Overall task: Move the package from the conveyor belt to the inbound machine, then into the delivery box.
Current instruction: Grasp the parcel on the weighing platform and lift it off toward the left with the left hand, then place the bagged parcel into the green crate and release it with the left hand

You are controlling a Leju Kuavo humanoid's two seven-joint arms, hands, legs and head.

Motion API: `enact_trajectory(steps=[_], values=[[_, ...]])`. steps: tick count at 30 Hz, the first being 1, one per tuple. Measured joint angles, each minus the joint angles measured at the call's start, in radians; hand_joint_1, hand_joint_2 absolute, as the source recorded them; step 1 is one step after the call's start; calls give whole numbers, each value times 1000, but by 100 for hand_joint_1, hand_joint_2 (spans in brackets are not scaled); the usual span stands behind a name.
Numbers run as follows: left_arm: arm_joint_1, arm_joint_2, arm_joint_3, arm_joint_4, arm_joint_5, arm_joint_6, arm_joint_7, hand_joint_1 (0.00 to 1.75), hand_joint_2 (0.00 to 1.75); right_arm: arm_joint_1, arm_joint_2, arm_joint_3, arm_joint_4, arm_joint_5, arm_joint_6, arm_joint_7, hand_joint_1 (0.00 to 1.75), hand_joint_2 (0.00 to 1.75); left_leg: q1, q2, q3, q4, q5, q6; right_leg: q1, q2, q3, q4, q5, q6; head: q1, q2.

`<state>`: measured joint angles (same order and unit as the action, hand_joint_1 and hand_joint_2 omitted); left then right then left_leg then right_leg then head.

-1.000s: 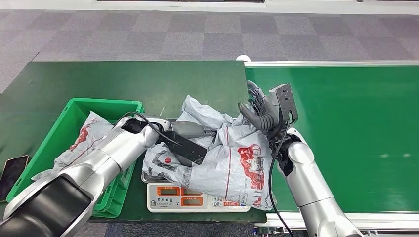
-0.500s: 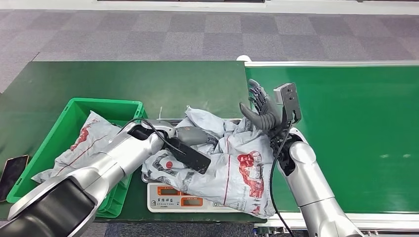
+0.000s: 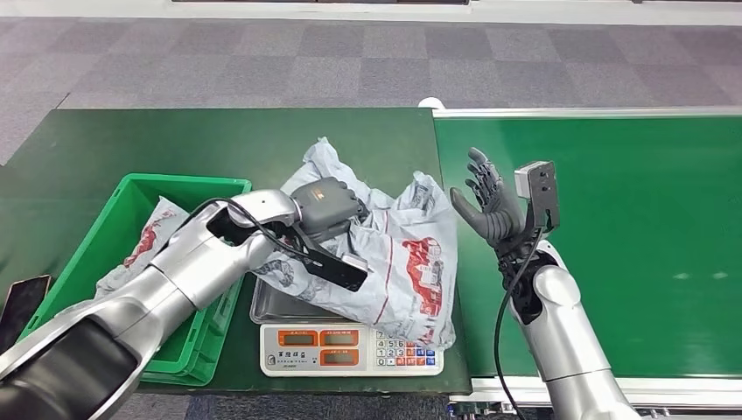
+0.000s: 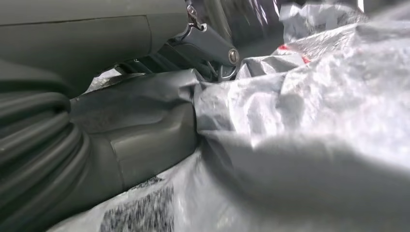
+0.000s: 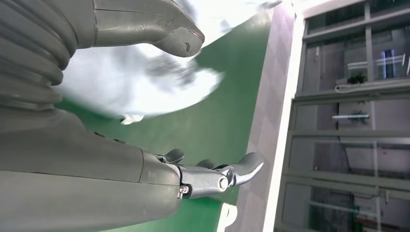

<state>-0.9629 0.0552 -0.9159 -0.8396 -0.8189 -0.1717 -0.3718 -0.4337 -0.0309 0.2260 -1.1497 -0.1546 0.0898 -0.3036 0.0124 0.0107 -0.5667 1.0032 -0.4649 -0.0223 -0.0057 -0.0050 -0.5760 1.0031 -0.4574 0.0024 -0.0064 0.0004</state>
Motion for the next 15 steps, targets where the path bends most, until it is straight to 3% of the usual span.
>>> enact_trajectory(steps=[10, 15], values=[[24, 92, 12, -186, -86, 33, 47, 175, 175, 33, -11, -24, -38, 7, -1, -4, 0, 175, 0, 0, -1, 0, 0, 0, 0, 0, 0, 0, 0, 0, 0, 0], [74, 161, 93, -315, -91, 26, 81, 175, 175, 107, -31, -61, -107, 4, -9, -5, 0, 175, 0, 0, -1, 0, 0, 0, 0, 0, 0, 0, 0, 0, 0, 0]])
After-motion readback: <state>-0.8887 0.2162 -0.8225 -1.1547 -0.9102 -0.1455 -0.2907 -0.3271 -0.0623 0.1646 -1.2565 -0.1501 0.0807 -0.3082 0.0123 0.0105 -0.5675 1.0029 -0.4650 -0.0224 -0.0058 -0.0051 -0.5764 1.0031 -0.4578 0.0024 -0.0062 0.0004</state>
